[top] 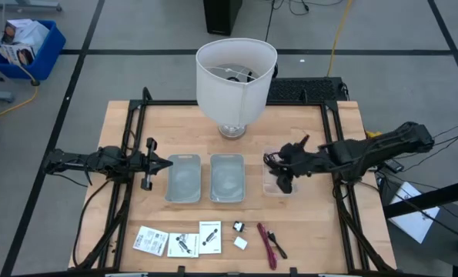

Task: Pick and place items into bin
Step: Put the black charger cable into the transparent bin

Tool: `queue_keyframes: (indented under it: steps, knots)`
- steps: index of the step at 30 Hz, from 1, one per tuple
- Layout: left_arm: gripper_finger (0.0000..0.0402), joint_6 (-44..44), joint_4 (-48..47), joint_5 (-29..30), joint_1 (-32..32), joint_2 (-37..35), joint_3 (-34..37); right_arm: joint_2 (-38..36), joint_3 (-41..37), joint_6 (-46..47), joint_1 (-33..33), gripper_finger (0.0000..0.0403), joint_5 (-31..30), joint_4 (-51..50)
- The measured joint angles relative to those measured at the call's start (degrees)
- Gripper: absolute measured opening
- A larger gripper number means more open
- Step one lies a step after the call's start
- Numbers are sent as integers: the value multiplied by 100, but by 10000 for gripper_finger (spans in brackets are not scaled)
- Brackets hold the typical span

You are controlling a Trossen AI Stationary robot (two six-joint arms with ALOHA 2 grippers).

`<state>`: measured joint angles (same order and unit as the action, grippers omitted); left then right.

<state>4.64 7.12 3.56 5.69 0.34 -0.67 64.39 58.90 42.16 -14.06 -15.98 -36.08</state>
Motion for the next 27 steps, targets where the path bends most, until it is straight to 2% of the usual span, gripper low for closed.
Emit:
queue_keyframes:
  steps: [7, 10, 16, 22, 24, 27]
  knots:
    - [21, -36, 0, 1, 0, 2, 0, -211, 8, 500, -924, 46, 101, 160]
    - [21, -46, 0, 1, 0, 0, 0, -175, 8, 446, -1366, 9, -239, 173]
    - [21, -44, -2, 1, 0, 2, 0, 348, 8, 540, -2176, 2, -502, 556]
    - [21, -44, -2, 1, 0, 2, 0, 1508, 8, 809, -2734, 1, -463, 1407]
    - [21, -44, -2, 1, 0, 2, 0, 1922, 8, 818, -2883, 1, -157, 1743]
    - [21, 14, -2, 2, 0, 2, 0, 2441, 8, 1063, -3087, 1, 676, 1997]
